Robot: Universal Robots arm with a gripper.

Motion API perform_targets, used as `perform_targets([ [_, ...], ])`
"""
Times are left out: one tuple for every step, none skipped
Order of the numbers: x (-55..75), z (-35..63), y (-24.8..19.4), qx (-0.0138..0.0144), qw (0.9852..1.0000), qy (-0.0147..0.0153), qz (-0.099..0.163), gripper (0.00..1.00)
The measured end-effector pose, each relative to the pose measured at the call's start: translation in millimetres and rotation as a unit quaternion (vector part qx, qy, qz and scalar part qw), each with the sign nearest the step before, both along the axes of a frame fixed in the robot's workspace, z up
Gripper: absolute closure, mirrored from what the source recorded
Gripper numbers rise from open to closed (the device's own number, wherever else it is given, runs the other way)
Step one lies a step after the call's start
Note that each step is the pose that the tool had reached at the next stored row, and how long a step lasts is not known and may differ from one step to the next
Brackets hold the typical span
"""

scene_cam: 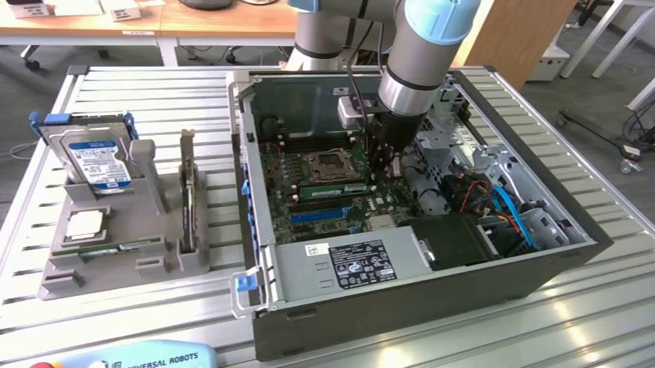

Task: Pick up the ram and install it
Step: 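Press down the ram until it locks into place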

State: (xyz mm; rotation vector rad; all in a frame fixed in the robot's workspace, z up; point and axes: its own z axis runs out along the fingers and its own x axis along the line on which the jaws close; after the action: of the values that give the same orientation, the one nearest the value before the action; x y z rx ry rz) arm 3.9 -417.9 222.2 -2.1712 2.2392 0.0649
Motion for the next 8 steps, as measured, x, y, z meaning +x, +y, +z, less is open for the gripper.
perform_targets([
  [0.0,0.0,0.0,0.0,1.0,0.0,0.0,0.9],
  [0.0,0.0,0.0,0.0,1.0,0.0,0.0,0.9],
  [0.0,0.0,0.0,0.0,1.0,0.0,0.0,0.9],
  [0.0,0.1,0.0,0.0001,1.0,0.0,0.0,0.9],
  [0.0,0.5,0.0,0.0002,1.0,0.0,0.0,0.9],
  [0.0,1.4,0.1,0.0005,1.0,0.0001,0.0,0.9],
  [0.0,3.0,0.1,0.0003,1.0,0.0,0.0,0.9],
  [0.0,5.0,0.0,0.0,1.0,0.0,0.0,0.9],
])
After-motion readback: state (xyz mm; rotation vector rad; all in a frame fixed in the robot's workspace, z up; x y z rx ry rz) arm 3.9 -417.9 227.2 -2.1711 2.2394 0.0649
